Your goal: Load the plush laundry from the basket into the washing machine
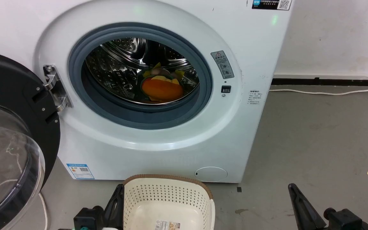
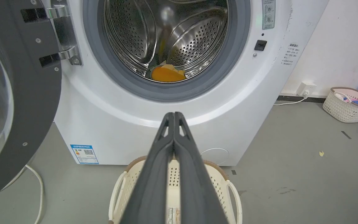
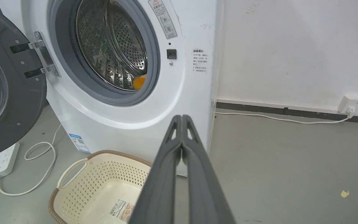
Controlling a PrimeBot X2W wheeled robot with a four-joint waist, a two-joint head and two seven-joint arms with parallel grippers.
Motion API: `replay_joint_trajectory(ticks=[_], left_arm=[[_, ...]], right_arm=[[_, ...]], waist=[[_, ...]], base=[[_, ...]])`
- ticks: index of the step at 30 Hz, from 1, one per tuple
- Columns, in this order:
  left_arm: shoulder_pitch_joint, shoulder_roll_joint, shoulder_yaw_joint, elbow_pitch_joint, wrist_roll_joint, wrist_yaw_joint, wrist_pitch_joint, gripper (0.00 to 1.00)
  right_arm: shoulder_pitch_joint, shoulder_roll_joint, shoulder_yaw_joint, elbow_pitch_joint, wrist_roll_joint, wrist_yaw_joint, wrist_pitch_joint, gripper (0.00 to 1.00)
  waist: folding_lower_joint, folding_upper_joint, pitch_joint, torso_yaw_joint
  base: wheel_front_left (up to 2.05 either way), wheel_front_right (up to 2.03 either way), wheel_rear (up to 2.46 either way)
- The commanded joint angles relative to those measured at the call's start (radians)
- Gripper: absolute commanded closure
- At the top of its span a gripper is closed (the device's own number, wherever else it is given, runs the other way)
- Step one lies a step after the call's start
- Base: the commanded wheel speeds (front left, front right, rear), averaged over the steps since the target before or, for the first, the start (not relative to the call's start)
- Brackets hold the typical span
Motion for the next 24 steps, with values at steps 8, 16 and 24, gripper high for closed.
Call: replay_joint_trajectory(ticks=[8,16,24], left_arm=[[-0.014,-0.006,0.02,-0.019,0.029,-0.004,0.021,1.0],[-0.018,-0.011,0.032,-0.029,0.044,-0.007,0.035,1.0],[-0.022,-0.016,0.045,-0.041,0.061,-0.01,0.051,1.0]], right_arm=[[-0.03,0.0,-0.006,-0.01,-0.012,0.002,0.021,1.0],[-0.037,-0.001,-0.008,-0.013,-0.017,0.002,0.035,1.0],[-0.046,-0.001,-0.011,-0.017,-0.022,0.003,0.051,1.0]], waist=[[0.0,0.0,0.002,0.0],[0.0,0.0,0.004,0.001],[0.0,0.0,0.006,0.001]], base=[[0.0,0.0,0.0],[0.0,0.0,0.0],[0.0,0.0,0.0]])
